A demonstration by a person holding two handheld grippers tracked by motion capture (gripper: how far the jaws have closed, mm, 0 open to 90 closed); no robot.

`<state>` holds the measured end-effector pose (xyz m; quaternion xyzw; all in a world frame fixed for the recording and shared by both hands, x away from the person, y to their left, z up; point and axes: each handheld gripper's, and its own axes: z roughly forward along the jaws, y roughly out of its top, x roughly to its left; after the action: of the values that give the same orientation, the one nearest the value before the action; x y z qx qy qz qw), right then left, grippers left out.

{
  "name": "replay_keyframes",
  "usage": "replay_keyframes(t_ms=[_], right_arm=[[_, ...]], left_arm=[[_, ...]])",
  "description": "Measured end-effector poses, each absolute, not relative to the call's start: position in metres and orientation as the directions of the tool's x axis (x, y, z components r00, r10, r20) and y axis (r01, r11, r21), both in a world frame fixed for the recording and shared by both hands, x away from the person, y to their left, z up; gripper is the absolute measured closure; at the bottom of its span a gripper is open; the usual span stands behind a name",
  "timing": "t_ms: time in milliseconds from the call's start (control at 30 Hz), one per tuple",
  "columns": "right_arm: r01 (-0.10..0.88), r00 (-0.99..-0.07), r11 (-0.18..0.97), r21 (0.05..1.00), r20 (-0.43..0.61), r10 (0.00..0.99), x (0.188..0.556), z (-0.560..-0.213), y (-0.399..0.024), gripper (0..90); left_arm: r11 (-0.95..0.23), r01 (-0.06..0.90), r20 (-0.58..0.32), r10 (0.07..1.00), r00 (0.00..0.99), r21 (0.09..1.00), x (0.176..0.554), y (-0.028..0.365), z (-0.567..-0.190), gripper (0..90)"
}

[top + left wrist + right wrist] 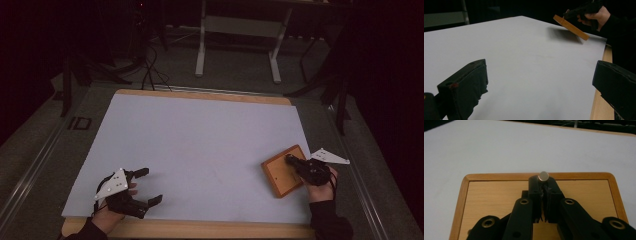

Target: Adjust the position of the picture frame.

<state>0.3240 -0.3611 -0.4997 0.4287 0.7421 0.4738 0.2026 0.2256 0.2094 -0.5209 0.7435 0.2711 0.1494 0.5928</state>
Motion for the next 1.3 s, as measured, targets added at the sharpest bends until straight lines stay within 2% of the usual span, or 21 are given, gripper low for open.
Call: replay_keyframes(t_ms=[233, 800, 1300], right_arm=[[0.428, -0.574, 0.184, 0.885, 0.109, 0.812, 0.322, -0.492, -0.354, 85.8], [0.350, -0.693, 0.226, 0.909, 0.089, 0.716, 0.317, -0.465, -0.302, 85.8], [0.308, -0.787, 0.261, 0.915, 0.091, 0.611, 0.311, -0.459, -0.248, 85.8]], left_arm=[[-0.151, 0.226, -0.099, 0.580, 0.809, 0.963, 0.226, 0.209, -0.521, 0.5], [-0.147, 0.226, -0.102, 0.580, 0.808, 0.963, 0.226, 0.210, -0.521, 0.4], [-0.150, 0.226, -0.101, 0.575, 0.812, 0.962, 0.225, 0.210, -0.521, 0.5]])
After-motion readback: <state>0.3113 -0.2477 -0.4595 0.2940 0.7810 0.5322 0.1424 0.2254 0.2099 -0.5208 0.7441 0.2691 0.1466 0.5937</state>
